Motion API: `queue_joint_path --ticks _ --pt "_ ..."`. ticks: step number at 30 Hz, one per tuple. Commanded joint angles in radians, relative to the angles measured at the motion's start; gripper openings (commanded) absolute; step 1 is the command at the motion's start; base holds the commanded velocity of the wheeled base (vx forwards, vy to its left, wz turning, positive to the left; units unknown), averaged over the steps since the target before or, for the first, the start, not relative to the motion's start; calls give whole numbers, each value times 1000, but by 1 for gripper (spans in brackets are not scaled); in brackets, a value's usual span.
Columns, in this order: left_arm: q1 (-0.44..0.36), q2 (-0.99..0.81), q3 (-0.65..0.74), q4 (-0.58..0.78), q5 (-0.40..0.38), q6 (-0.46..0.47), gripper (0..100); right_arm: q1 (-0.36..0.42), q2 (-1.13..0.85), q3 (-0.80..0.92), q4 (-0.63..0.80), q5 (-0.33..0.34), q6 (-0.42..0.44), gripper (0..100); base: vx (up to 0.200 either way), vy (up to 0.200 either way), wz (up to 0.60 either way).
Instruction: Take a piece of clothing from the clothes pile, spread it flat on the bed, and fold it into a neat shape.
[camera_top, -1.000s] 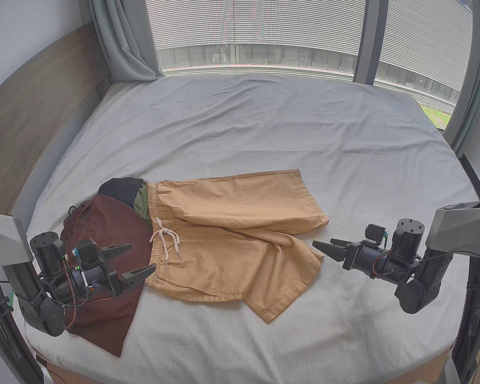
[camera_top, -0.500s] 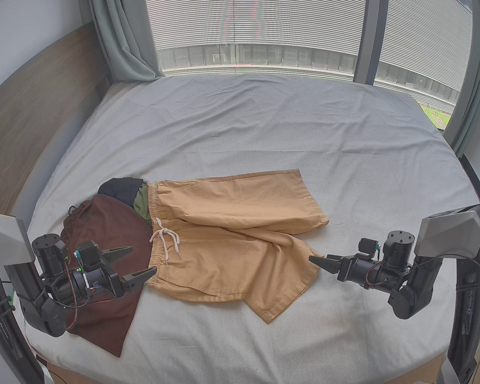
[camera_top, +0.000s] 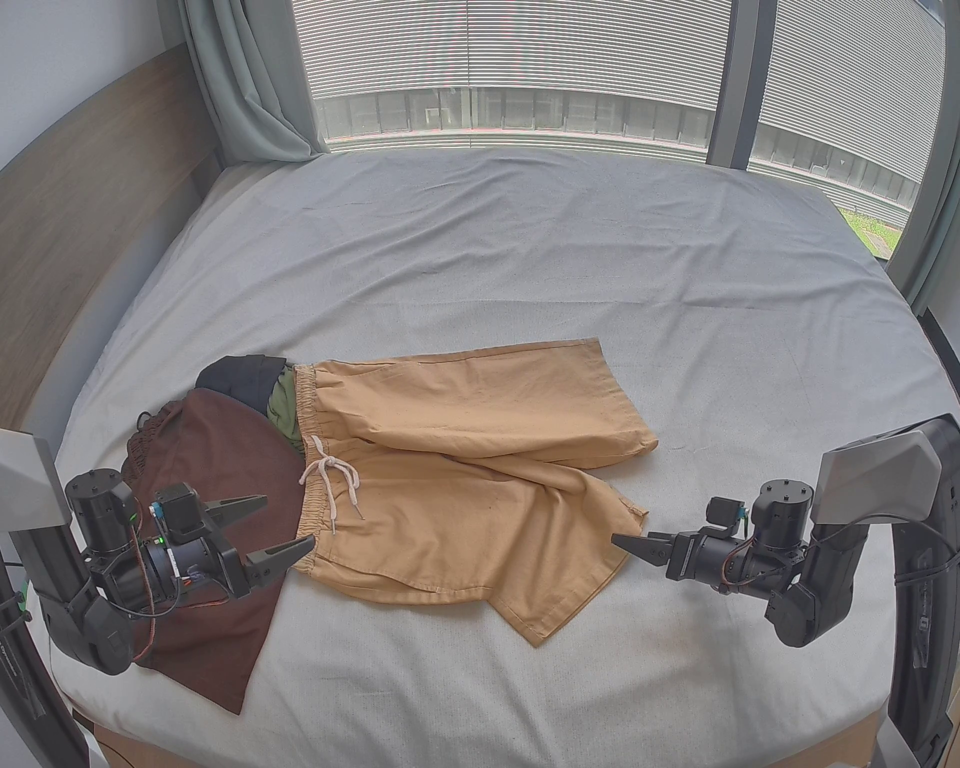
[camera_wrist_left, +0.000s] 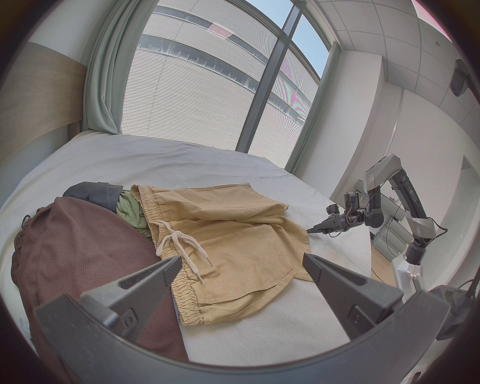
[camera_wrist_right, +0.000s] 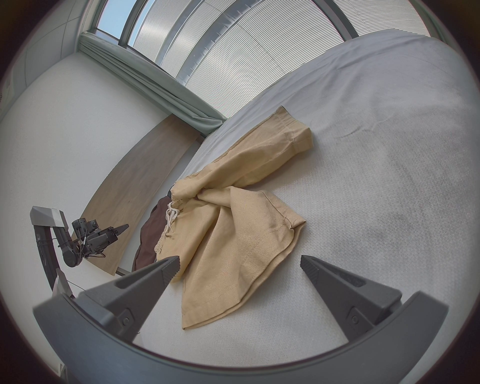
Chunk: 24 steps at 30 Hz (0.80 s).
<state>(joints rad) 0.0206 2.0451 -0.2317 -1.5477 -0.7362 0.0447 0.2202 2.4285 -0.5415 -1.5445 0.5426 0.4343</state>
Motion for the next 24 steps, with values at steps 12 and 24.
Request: queue_joint_path --ticks 12,24 --pt "1 3 2 0 0 0 100 25 52 -46 -2 -3 104 100 0 0 0" --pt "-1 7 0 0 0 1 100 45 38 -74 -5 -3 166 100 0 0 0"
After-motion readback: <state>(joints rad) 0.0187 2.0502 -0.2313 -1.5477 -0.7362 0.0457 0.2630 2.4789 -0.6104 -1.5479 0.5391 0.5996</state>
